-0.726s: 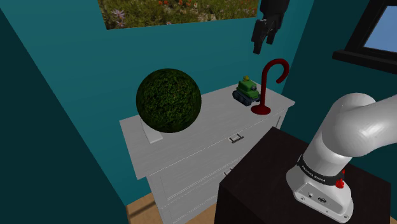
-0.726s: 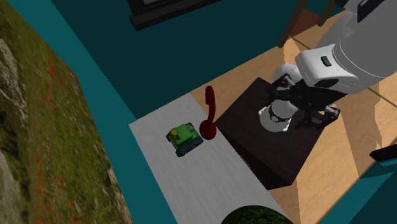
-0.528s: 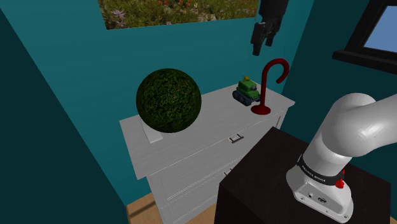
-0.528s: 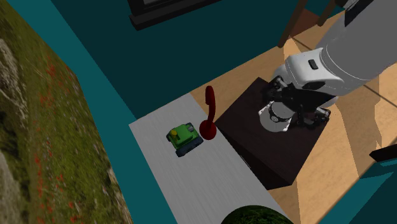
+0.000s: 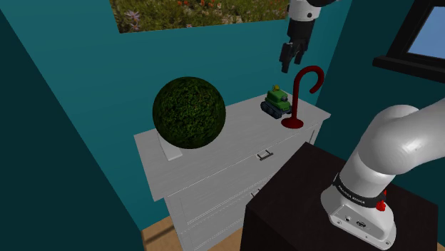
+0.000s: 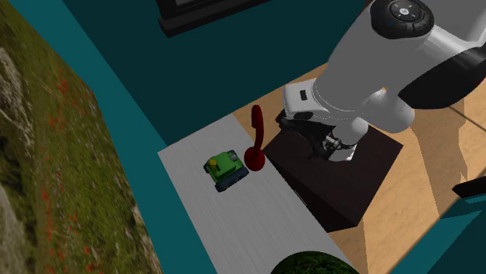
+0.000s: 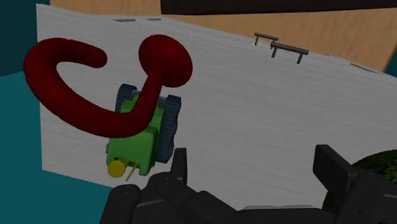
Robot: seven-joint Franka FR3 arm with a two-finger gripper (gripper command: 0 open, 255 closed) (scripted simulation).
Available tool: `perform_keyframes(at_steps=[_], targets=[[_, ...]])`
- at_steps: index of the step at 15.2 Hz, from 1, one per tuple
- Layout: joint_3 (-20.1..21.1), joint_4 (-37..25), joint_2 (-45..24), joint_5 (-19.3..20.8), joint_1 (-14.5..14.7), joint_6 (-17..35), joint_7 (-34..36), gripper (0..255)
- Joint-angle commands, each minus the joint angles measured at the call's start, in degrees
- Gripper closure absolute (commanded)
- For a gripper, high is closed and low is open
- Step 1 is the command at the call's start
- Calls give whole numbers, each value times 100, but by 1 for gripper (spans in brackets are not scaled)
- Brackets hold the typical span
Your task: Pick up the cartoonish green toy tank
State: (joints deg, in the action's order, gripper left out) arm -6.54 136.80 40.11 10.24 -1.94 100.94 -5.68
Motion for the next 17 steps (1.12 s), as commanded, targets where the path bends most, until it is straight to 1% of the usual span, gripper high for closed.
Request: perform_keyframes(at_steps=[1, 6, 10, 14, 17], targets=[[-214, 87, -209, 54, -64, 280, -143, 0], [-761, 135, -910, 121, -198, 972, -531, 0], [-1193, 52, -1589, 67, -264, 1506, -884, 0], [-1610, -137, -2362, -132, -295, 2001, -1304, 0], [-1894, -348, -3001, -407, -312, 2329, -1683, 0]])
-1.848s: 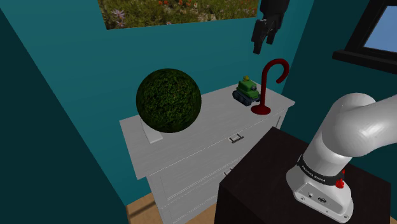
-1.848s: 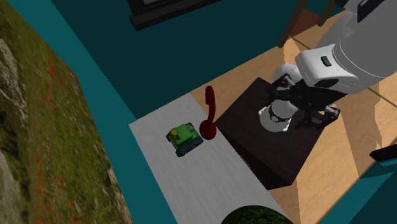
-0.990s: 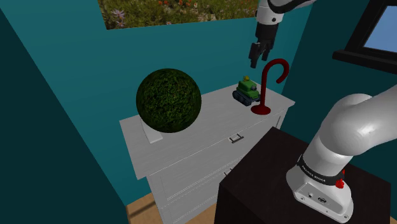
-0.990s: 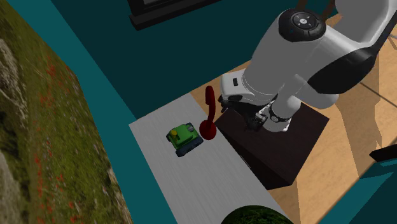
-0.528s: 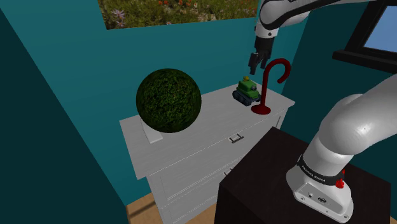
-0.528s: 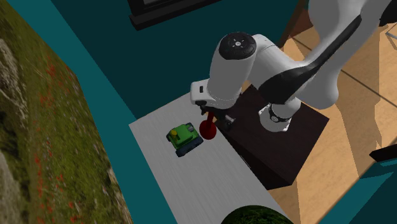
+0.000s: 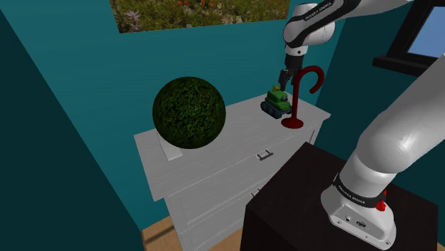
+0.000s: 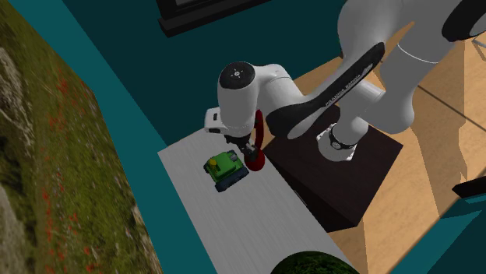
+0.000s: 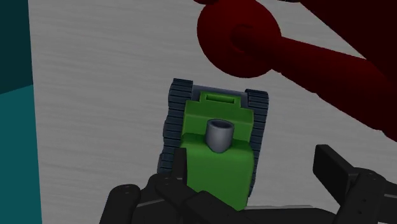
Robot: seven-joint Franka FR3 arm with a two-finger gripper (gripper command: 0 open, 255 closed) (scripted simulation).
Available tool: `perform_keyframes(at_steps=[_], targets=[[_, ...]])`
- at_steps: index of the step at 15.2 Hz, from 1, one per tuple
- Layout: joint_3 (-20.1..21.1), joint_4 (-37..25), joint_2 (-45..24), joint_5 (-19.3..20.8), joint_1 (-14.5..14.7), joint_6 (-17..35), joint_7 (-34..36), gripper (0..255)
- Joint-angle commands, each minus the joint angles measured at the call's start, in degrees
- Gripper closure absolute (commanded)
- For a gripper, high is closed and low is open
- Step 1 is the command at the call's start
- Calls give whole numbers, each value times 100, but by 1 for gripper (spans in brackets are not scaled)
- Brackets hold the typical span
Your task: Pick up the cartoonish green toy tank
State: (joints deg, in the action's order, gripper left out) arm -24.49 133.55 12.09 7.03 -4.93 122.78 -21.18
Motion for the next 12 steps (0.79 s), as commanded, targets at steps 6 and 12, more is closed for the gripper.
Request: perform_keyframes(at_steps=[6, 12], targets=[[-301, -136, -910, -480, -54, 615, -549, 0], [-315, 7, -1153, -618, -54, 975, -651, 0]])
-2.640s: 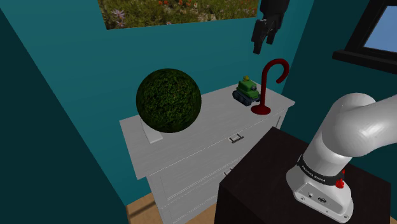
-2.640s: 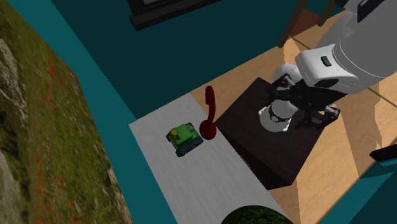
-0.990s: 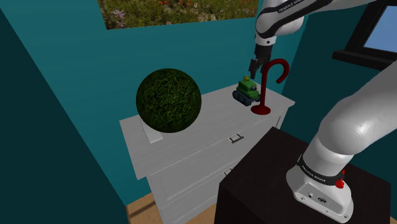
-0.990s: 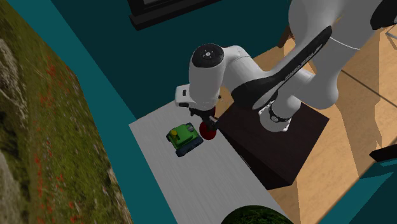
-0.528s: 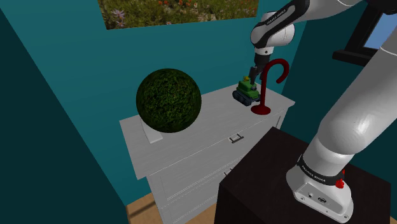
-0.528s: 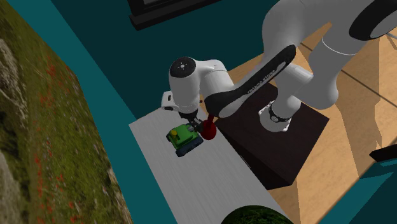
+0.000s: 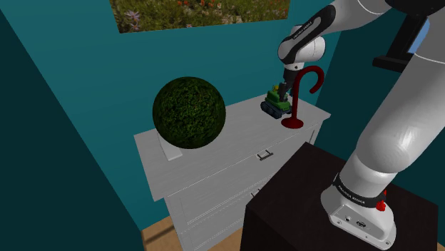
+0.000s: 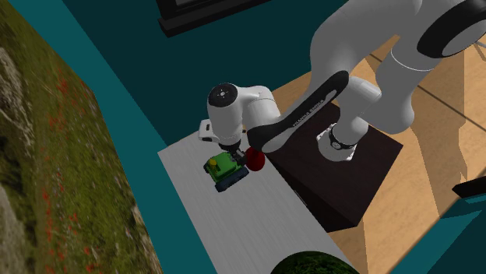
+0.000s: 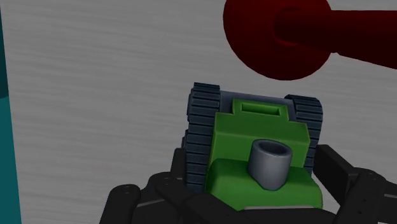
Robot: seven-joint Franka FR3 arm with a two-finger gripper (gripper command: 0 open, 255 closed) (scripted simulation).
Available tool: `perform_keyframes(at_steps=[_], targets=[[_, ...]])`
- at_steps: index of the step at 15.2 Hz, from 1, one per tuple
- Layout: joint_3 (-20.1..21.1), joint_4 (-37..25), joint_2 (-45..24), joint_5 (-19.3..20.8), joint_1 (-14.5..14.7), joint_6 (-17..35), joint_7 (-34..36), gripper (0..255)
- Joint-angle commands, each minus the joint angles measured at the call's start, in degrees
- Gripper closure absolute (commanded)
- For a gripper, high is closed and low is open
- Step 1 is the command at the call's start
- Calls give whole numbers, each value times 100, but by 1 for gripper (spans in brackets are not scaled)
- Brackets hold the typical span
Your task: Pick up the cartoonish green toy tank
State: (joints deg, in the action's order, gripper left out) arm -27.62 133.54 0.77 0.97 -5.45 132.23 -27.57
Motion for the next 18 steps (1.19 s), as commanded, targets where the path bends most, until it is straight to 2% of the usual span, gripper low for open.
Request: perform_keyframes(at_steps=[1, 10, 18], targets=[[-1, 8, -16, -10, 0, 25, -7, 255], [-3, 8, -21, -13, -1, 30, -13, 255], [27, -259, 384, 209, 0, -601, 152, 255]])
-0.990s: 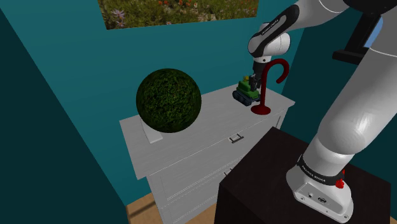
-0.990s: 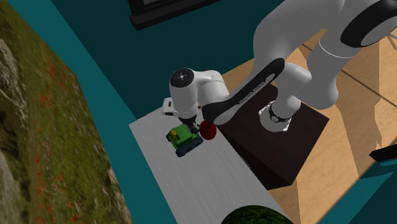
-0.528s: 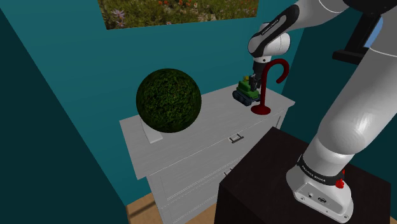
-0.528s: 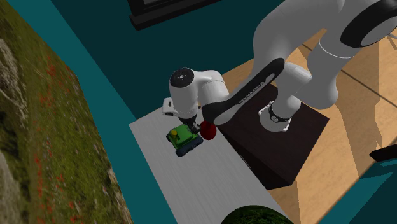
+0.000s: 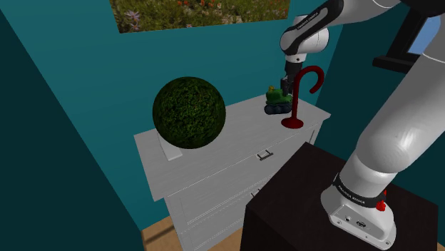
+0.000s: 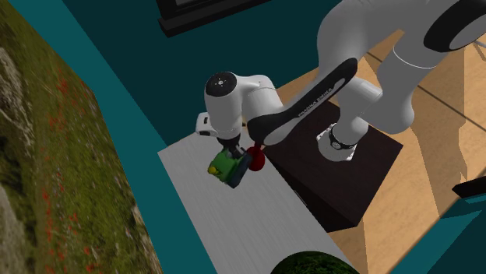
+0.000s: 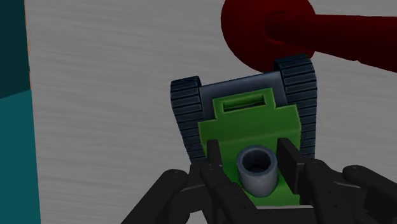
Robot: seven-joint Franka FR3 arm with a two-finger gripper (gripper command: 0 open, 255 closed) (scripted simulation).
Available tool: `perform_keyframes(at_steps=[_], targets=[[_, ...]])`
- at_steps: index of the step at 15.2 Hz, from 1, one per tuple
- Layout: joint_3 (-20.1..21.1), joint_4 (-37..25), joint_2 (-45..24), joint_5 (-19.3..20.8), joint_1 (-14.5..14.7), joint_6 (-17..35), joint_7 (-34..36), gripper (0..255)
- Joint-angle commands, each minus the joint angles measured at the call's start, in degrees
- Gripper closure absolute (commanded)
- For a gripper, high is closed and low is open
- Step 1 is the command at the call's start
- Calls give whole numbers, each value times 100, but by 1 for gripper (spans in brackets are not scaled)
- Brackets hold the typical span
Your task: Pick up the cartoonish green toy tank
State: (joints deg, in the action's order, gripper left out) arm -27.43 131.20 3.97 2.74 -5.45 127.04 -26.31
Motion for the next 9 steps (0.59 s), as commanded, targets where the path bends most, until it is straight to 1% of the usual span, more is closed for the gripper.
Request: perform_keyframes(at_steps=[1, 7, 9], targets=[[13, -64, 108, 54, 0, -161, 41, 255], [52, -324, 343, 155, 0, -635, 120, 255], [53, -330, 349, 158, 0, -647, 122, 255]])
